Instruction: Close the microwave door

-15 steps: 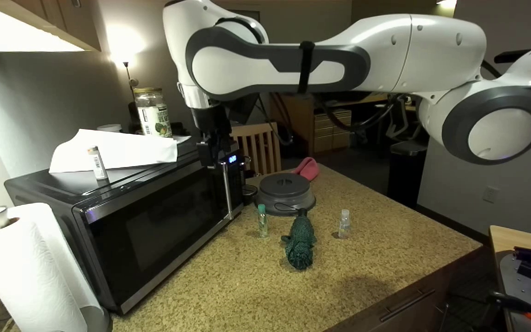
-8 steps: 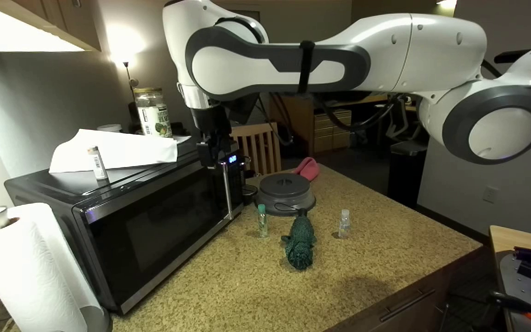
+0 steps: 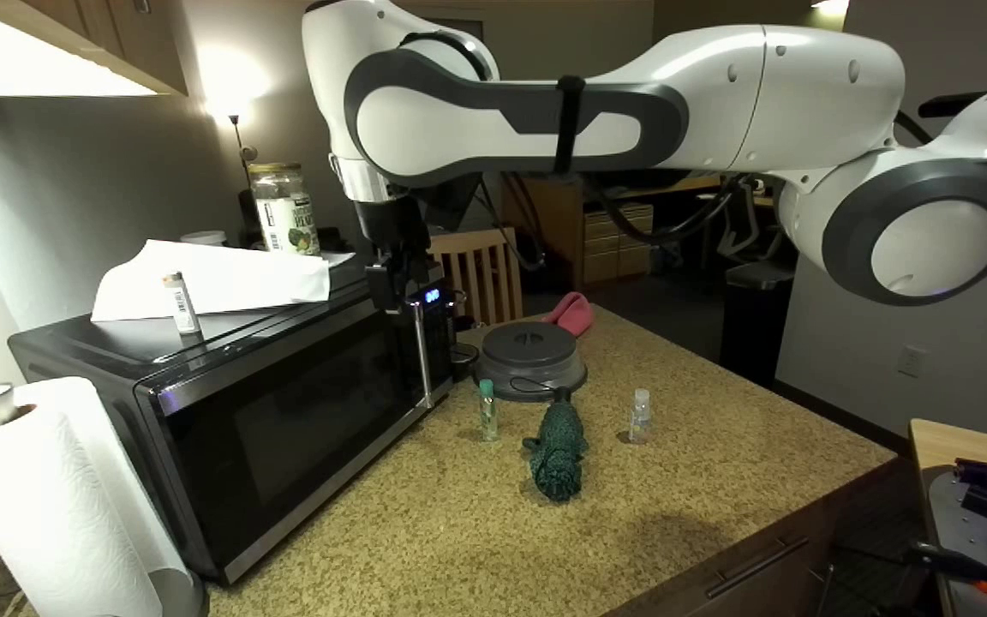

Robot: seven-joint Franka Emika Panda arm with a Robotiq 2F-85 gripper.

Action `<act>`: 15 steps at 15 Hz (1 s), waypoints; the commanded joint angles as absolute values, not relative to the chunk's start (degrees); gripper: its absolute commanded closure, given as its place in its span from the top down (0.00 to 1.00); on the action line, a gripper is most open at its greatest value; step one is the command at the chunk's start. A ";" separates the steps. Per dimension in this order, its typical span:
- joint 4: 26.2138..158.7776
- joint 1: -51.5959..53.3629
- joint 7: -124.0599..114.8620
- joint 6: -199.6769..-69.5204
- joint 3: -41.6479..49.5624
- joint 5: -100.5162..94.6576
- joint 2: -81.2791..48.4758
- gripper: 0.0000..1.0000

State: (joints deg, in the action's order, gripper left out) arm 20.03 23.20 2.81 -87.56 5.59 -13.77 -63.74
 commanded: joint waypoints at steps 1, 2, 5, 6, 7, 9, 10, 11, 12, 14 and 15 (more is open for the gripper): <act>20.78 23.13 2.38 -88.12 5.39 -13.50 -63.22 1.00; 20.57 23.28 1.79 -88.05 5.40 -13.46 -62.93 1.00; 20.17 24.12 0.09 -86.89 4.64 -12.61 -61.80 1.00; 20.04 24.42 -0.10 -86.75 4.21 -12.26 -61.28 1.00; 20.06 24.84 -0.36 -86.55 4.14 -12.30 -60.86 1.00; 20.22 25.44 -0.83 -86.48 3.66 -12.06 -60.22 1.00; 20.35 25.76 -1.09 -86.22 3.47 -11.99 -59.82 1.00; 20.48 26.01 -1.20 -85.88 3.22 -11.86 -59.46 1.00; 20.67 26.22 -1.19 -85.31 3.01 -11.70 -59.09 1.00; 20.69 26.48 -1.44 -84.81 2.84 -11.52 -58.69 1.00; 20.72 26.52 -1.34 -84.57 2.70 -11.37 -58.51 1.00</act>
